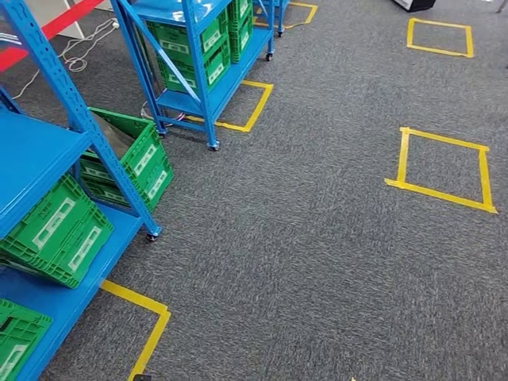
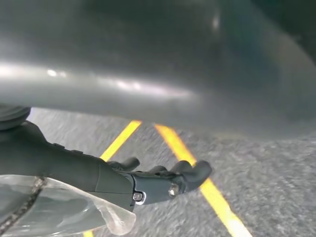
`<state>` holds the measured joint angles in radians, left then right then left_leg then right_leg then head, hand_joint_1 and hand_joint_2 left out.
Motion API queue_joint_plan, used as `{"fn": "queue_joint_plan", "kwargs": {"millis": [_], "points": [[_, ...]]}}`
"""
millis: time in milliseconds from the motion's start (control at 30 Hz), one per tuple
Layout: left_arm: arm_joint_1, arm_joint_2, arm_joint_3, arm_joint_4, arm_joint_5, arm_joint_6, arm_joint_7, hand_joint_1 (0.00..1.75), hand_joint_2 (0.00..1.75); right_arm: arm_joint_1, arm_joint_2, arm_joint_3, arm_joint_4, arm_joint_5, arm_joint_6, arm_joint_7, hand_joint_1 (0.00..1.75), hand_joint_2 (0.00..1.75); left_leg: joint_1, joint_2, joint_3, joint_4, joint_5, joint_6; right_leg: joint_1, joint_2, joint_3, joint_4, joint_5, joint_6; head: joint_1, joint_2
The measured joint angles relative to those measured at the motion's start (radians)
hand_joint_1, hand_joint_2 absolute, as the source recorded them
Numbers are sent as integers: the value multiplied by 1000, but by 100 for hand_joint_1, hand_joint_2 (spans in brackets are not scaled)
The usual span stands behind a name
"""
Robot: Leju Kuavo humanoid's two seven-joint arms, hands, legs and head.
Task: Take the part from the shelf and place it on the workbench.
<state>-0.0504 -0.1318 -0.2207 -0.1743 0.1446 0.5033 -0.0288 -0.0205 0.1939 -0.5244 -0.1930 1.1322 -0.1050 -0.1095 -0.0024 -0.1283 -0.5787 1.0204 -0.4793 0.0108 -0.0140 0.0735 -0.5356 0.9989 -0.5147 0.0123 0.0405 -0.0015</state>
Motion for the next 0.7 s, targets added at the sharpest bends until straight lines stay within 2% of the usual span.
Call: {"fn": "queue_joint_plan", "kwargs": {"millis": [33,100,133,167,200,233,267,300,333,367,400,433,467,500,567,600,633,667,700], "points": [[1,-1,5,0,7,3,-3,0,0,1,0,5,0,8,-1,3,0,0,-1,22,-7,17,-13,-6,-1,-15,4,-5,2,-5,-2,0],[-1,-2,13,0,12,8,1,0,0,4,1,17,0,27,-5,3,0,0,-2,85,-49,109,-68,-17,-2,-50,11,-11,1,-14,-7,0],[-2,-2,15,0,11,8,5,0,0,5,0,23,0,37,-8,2,0,0,0,103,-80,176,-100,-22,-1,-68,13,-11,-2,-17,-9,0],[-2,-2,16,0,9,8,9,0,0,4,0,29,0,44,-11,-1,0,0,3,111,-108,235,-121,-27,0,-85,15,-11,-5,-18,-10,0],[-2,-2,18,0,8,6,12,0,0,3,-1,34,0,47,-13,-6,0,0,6,115,-123,267,-125,-30,1,-102,17,-11,-7,-18,-9,0],[0,-1,19,0,4,3,16,0,0,0,-2,38,0,48,-12,-15,0,0,7,119,-119,261,-109,-32,1,-117,20,-11,-10,-17,-10,0],[1,1,20,0,-2,1,21,0,0,-4,-3,39,0,47,-7,-24,0,0,8,125,-95,216,-77,-32,1,-131,25,-11,-14,-15,-10,0],[1,2,20,0,-9,-1,26,0,0,-8,-4,41,0,47,0,-31,0,0,8,141,-60,147,-39,-30,1,-143,31,-11,-17,-13,-10,0],[0,4,20,0,-17,-2,29,0,0,-11,-5,42,0,48,9,-36,0,0,3,169,-25,79,-13,-26,4,-155,34,-11,-22,-9,-10,0],[-3,6,20,0,-24,-5,30,0,0,-15,-6,43,0,49,15,-37,0,0,-2,192,-1,30,1,-19,7,-165,38,-10,-26,-4,-10,0],[-5,7,19,0,-29,-9,30,0,0,-17,-7,45,0,51,17,-34,0,0,-7,208,11,4,4,-12,9,-176,41,-10,-30,2,-9,0],[-6,8,19,0,-32,-13,32,0,0,-21,-7,47,0,53,18,-29,0,0,-11,211,12,-2,-1,-6,12,-187,44,-11,-32,7,-9,0],[-6,10,19,0,-33,-18,36,0,0,-25,-8,48,0,55,19,-24,0,0,-10,199,11,-4,0,0,12,-197,50,-12,-35,12,-9,0],[-4,12,19,0,-33,-20,43,0,0,-29,-10,50,-1,58,21,-22,0,0,-8,187,12,-8,2,5,11,-195,52,-10,-40,17,-9,0],[-4,15,19,0,-31,-22,59,0,0,-34,-14,54,-1,68,30,-25,0,0,-3,163,16,-15,6,17,7,-149,36,32,-72,27,-4,0],[-5,15,19,0,-31,-23,65,0,0,-33,-17,56,-2,72,34,-27,0,0,0,150,16,-16,7,22,4,-116,9,84,-100,30,-2,0],[-7,15,19,0,-31,-23,68,0,0,-32,-19,58,-2,74,37,-28,0,0,0,138,15,-16,7,25,3,-93,-25,152,-131,31,1,0],[-7,15,19,0,-31,-22,71,0,0,-30,-22,59,-1,75,41,-27,0,0,0,124,15,-16,7,27,3,-83,-62,219,-154,31,1,0],[-7,15,19,0,-30,-22,75,0,0,-29,-25,59,-1,76,46,-27,0,0,-1,110,15,-16,7,27,3,-78,-90,264,-161,31,1,0]]}}
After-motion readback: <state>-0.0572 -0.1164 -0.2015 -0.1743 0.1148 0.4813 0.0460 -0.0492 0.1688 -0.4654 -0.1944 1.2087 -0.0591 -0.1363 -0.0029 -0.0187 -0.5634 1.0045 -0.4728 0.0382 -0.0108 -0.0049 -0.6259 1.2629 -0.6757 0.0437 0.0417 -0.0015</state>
